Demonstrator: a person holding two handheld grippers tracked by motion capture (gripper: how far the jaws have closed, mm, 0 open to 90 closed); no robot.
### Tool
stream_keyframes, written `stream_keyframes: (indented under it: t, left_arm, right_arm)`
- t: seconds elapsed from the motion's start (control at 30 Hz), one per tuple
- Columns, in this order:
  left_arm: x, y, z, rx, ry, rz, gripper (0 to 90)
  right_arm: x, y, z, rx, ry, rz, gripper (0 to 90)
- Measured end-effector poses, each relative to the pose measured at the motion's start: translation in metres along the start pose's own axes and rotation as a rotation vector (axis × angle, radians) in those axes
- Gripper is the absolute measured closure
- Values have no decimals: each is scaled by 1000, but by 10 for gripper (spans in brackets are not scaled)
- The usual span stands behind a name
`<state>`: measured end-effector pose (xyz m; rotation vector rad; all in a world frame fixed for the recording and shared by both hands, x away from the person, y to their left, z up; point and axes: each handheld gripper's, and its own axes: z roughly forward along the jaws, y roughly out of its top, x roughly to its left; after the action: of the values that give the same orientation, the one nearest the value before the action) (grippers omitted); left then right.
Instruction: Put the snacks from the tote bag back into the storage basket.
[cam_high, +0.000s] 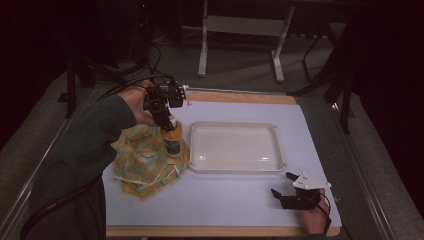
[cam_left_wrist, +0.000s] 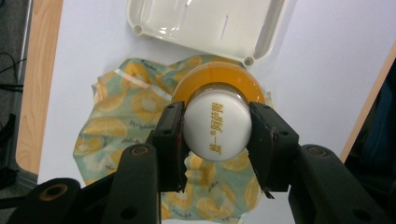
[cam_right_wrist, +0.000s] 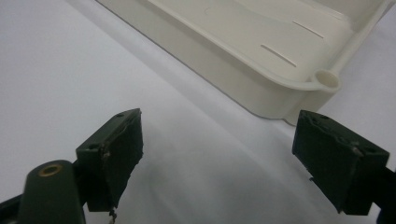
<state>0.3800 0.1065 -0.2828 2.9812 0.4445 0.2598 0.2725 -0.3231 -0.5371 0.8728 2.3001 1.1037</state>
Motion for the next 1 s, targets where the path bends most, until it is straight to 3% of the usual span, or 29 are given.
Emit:
stream_keyframes:
  t: [1.0]
  left_arm:
    - [-8, 37, 12, 0, -20, 41, 589]
  right_arm:
    - [-1, 0, 0, -2, 5, 3, 159]
